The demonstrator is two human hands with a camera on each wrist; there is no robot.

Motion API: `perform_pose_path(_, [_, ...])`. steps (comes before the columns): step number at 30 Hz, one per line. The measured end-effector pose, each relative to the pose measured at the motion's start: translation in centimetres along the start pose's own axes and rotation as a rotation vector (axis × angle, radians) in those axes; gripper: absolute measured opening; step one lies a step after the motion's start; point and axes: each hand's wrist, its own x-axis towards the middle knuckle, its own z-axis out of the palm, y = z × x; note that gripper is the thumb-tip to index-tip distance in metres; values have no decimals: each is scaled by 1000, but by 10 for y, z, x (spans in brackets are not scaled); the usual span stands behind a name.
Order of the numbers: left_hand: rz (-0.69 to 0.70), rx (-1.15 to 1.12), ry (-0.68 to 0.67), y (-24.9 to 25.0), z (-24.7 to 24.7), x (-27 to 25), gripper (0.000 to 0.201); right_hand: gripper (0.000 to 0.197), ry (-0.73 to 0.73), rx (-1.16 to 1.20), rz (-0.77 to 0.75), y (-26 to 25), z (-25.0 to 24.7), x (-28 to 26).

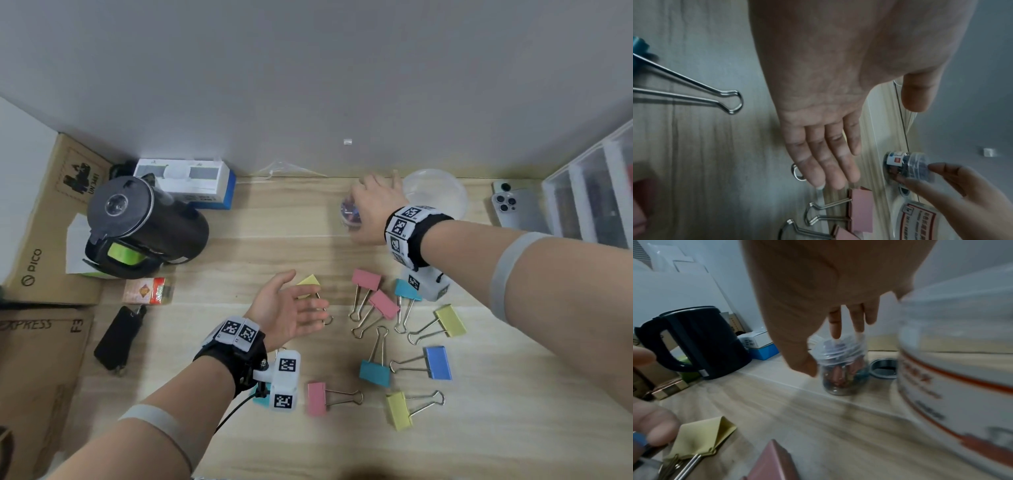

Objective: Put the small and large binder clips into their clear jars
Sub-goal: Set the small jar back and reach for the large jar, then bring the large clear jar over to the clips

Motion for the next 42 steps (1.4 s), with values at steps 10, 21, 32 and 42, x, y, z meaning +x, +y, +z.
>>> perform_pose_path(10, [25, 77, -17, -2, 18, -10, 56, 99, 14, 141, 422, 61, -16, -59])
perform_pose_path(21, [29, 91, -23, -28, 50, -22, 74, 104, -167, 913, 251, 15, -28, -125])
perform_pose_path(32, [145, 67, -16, -44, 48, -33, 60, 99, -275, 1202, 270, -35, 11, -155])
perform_pose_path(42, [21, 120, 8, -62, 47, -37, 79, 127, -133, 836, -86, -6, 12, -183])
